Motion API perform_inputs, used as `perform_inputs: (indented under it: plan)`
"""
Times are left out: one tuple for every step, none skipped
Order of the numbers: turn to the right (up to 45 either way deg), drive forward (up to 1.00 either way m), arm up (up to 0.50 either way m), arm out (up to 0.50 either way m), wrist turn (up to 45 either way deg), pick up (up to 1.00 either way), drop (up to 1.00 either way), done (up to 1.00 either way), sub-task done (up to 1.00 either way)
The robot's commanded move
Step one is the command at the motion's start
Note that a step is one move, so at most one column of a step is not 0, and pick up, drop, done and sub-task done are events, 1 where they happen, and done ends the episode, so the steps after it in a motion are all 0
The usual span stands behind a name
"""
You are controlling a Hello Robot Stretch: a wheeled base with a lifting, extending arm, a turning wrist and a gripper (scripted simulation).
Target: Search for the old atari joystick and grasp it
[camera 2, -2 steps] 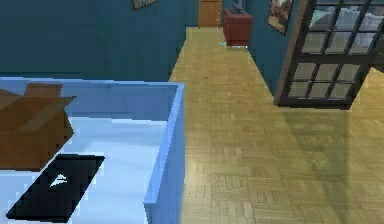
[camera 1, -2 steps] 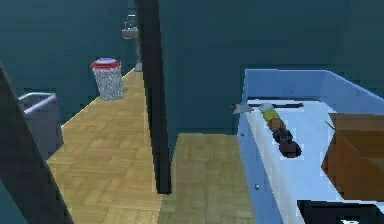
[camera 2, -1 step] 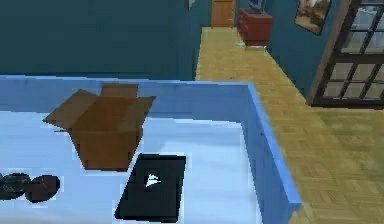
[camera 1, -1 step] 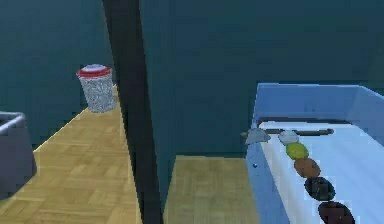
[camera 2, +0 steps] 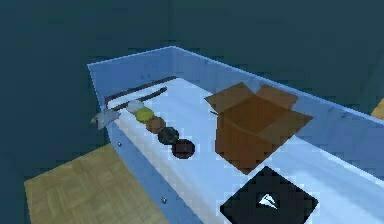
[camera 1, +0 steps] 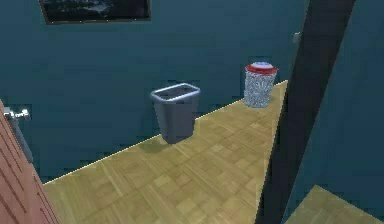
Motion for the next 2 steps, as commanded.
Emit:
perform_inputs:
  plan:
    - [-3.0,0.00,0.00,0.00,0.0,0.00,0.00,0.00,0.00]
    - [0.0,0.50,0.00,0.00,0.0,0.00,0.00,0.00,0.00]
